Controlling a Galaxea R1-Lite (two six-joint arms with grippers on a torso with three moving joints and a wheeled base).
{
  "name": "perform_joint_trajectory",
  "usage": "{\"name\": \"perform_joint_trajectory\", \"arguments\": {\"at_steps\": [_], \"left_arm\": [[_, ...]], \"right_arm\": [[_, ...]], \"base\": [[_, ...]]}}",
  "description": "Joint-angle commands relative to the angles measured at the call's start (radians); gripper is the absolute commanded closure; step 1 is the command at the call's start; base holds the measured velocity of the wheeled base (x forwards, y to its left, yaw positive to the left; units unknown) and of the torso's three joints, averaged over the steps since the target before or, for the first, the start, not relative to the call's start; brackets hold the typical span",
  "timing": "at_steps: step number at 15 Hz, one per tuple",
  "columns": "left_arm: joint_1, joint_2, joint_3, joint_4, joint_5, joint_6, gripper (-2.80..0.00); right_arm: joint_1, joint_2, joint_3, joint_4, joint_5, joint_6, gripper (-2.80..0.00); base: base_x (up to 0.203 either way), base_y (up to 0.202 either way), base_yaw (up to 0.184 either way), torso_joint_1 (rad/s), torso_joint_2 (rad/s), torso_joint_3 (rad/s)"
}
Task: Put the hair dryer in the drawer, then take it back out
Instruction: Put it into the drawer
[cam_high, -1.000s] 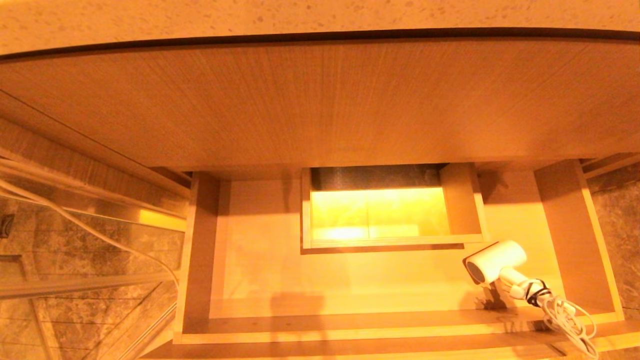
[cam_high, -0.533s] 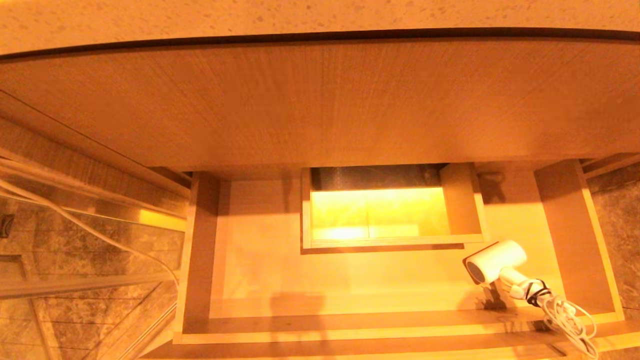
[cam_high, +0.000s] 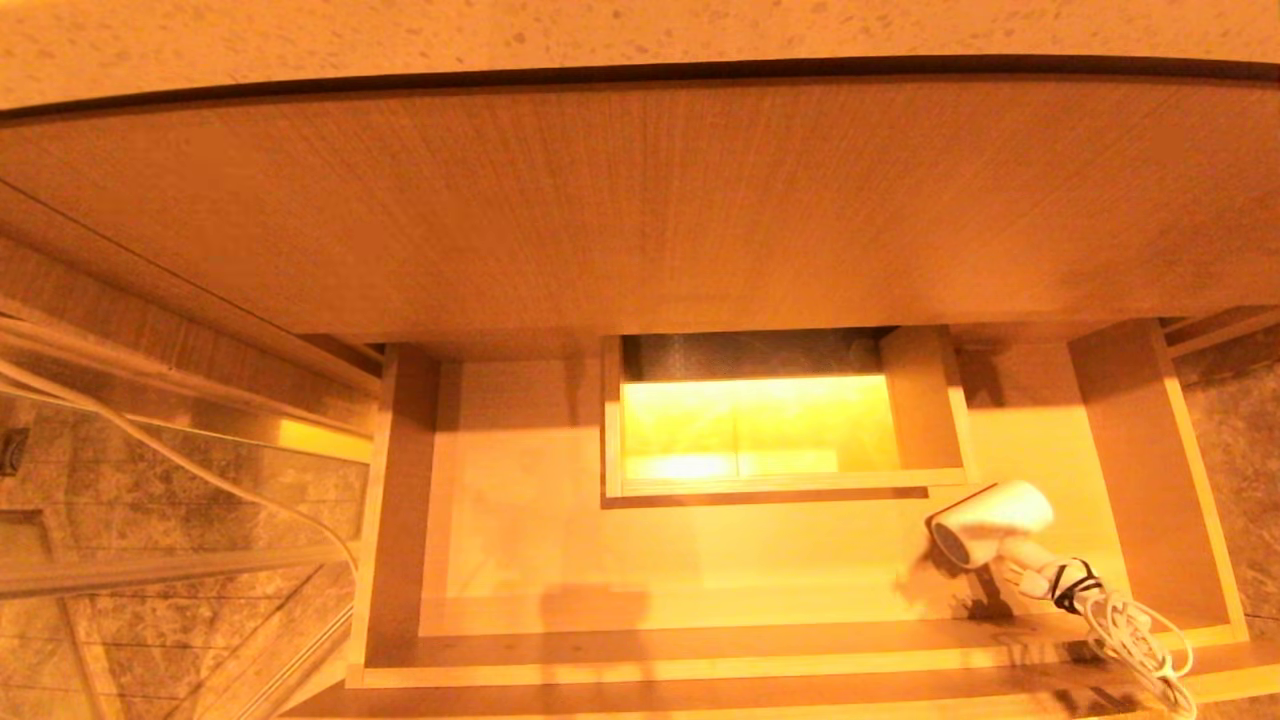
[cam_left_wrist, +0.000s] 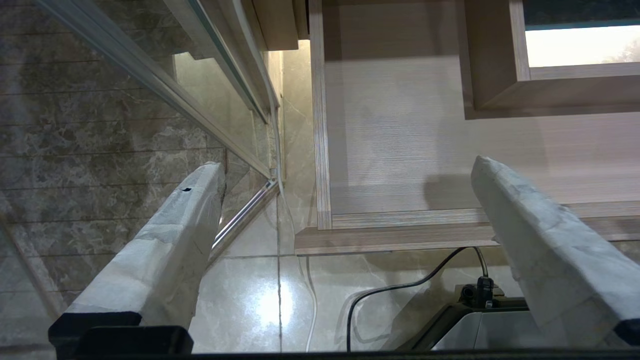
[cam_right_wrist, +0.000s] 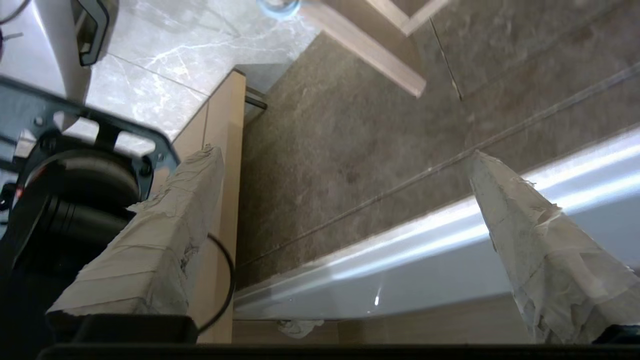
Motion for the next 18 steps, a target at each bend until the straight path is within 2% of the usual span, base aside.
{"name": "perform_joint_trajectory", "arguments": {"at_steps": [1,6,11,13,15,18], "left_arm": [[0.000,0.000,0.000,0.000,0.000,0.000,-2.80],[0.000,0.000,0.000,0.000,0.000,0.000,-2.80],[0.000,0.000,0.000,0.000,0.000,0.000,-2.80],[0.000,0.000,0.000,0.000,0.000,0.000,-2.80],[0.000,0.000,0.000,0.000,0.000,0.000,-2.80],[0.000,0.000,0.000,0.000,0.000,0.000,-2.80]], "right_arm": [[0.014,0.096,-0.002,-0.014,-0.001,-0.004,-2.80],[0.062,0.249,-0.019,-0.046,-0.003,-0.007,-2.80],[0.064,0.345,-0.014,-0.038,-0.007,-0.019,-2.80],[0.063,0.348,0.014,-0.036,-0.012,-0.067,-2.80],[0.061,0.372,0.030,-0.041,-0.017,-0.077,-2.80],[0.028,0.376,0.022,-0.054,-0.035,-0.077,-2.80]], "base": [[0.000,0.000,0.000,0.000,0.00,0.000],[0.000,0.000,0.000,0.000,0.00,0.000],[0.000,0.000,0.000,0.000,0.00,0.000],[0.000,0.000,0.000,0.000,0.00,0.000],[0.000,0.000,0.000,0.000,0.00,0.000],[0.000,0.000,0.000,0.000,0.00,0.000]]}}
